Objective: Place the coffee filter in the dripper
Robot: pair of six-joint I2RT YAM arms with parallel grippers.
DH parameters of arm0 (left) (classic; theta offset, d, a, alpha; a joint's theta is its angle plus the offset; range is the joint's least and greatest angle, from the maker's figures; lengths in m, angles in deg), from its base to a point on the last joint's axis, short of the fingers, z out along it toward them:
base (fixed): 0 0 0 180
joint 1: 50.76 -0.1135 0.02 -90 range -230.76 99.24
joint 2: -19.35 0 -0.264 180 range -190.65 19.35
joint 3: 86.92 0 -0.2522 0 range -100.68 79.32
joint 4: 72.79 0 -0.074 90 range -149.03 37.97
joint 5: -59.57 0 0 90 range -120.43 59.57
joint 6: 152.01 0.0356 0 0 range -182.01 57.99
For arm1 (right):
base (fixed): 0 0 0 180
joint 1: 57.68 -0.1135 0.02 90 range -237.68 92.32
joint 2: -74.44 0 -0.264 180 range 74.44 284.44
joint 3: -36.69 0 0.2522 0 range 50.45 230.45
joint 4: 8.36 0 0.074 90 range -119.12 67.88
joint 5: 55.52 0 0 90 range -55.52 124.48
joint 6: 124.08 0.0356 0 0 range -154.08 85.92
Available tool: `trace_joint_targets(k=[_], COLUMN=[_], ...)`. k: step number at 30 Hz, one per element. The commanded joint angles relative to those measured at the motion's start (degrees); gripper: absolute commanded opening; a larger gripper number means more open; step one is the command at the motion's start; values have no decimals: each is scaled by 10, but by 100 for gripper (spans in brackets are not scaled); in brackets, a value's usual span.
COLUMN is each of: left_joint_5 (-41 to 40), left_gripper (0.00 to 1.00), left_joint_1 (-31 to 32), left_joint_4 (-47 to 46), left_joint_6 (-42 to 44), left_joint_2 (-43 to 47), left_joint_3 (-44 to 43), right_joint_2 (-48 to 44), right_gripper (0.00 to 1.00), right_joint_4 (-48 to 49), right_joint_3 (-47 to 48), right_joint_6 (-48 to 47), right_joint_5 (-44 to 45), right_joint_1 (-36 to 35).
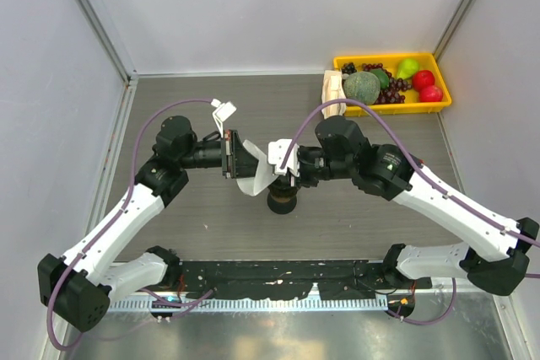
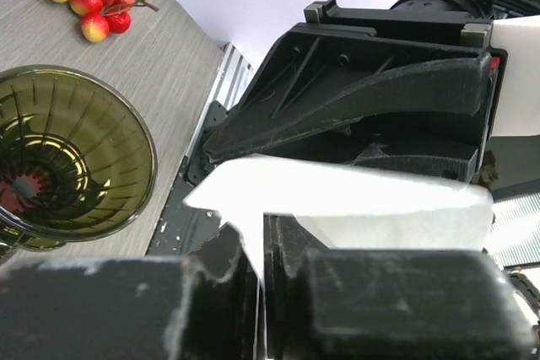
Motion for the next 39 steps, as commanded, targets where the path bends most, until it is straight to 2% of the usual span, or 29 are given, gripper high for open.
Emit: trace_joint_targets(k=[1, 4, 5, 6, 7, 10, 13, 18, 21, 23, 28, 31, 35, 39], left_joint_5=[10, 14, 13, 13, 13, 17, 17, 14, 9, 9, 8, 8, 9, 21], left_gripper=[1, 0, 0, 0, 0, 0, 0, 0, 1, 4, 20, 22, 34, 35], left_joint_1=[1, 2, 2, 2, 2, 5, 15, 22, 22, 22, 19, 14, 8, -2], left_joint_4=[-7, -2, 6, 16, 17, 31, 46, 76, 97, 99, 99, 99, 104, 112], left_joint_6=[26, 44, 53, 63, 69, 78, 96, 130, 146, 147, 146, 144, 140, 135], left_joint_2=[15, 18, 17, 18, 17, 16, 15, 20, 22, 24, 30, 30, 33, 34], left_joint_3=[-3, -5, -9, -12, -17, -21, -25, -38, -47, -47, -42, -39, -38, -33], right_joint_2=[-23, -25, -26, -26, -27, -25, -16, -9, -11, -13, -23, -29, -37, -42], right_gripper=[41, 52, 63, 68, 71, 71, 66, 46, 39, 35, 26, 17, 11, 9], right_joint_4=[15, 11, 8, 7, 6, 7, 11, 12, 11, 11, 12, 14, 15, 19], right_joint_3=[4, 2, 4, 4, 6, 9, 16, 17, 13, 9, 1, -1, -6, -11], right_joint_6=[5, 15, 16, 21, 23, 36, 46, 56, 55, 55, 54, 52, 50, 50], right_joint_5=[-10, -25, -35, -42, -50, -64, -79, -88, -88, -89, -93, -93, -87, -77], right_joint_1=[-3, 1, 2, 5, 6, 9, 11, 11, 11, 11, 15, 17, 19, 21])
